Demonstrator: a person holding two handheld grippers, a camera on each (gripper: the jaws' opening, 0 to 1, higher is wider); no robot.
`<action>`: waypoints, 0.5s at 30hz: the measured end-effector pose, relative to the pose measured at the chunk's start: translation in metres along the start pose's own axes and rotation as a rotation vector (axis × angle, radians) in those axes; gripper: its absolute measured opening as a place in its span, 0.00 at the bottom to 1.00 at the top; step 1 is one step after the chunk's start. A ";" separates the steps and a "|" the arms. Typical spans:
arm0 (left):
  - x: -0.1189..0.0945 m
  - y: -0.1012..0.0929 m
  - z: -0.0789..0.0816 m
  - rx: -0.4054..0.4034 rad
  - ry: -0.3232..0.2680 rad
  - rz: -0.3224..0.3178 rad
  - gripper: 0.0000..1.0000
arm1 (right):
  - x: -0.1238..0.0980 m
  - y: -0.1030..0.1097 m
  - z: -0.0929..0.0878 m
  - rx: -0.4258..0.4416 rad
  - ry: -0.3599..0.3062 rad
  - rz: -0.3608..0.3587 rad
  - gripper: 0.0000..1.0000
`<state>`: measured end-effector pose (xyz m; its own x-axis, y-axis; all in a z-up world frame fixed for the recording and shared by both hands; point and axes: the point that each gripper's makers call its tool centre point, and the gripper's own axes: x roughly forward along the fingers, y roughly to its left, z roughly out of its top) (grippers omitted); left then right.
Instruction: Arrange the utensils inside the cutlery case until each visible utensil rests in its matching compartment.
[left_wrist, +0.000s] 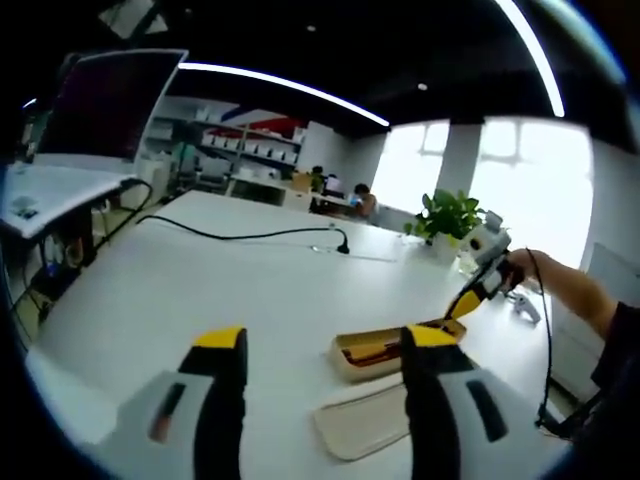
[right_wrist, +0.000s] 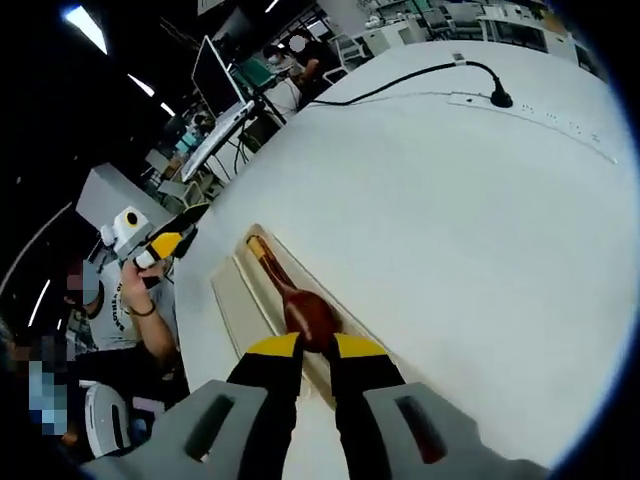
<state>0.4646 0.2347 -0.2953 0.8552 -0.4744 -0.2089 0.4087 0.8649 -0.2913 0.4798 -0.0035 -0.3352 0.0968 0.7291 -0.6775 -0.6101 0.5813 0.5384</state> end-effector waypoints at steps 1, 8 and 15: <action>0.000 0.000 0.000 0.000 0.002 0.000 0.65 | -0.002 0.000 0.002 -0.001 -0.003 0.000 0.10; 0.007 0.003 -0.003 -0.006 0.018 -0.006 0.65 | -0.017 -0.008 0.010 -0.070 -0.018 -0.070 0.10; 0.003 0.000 -0.009 -0.020 0.045 -0.036 0.50 | -0.029 -0.012 -0.002 -0.139 -0.068 -0.104 0.10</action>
<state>0.4639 0.2321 -0.3042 0.8248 -0.5122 -0.2393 0.4319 0.8440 -0.3179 0.4832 -0.0320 -0.3234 0.2151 0.6932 -0.6879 -0.6962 0.6028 0.3898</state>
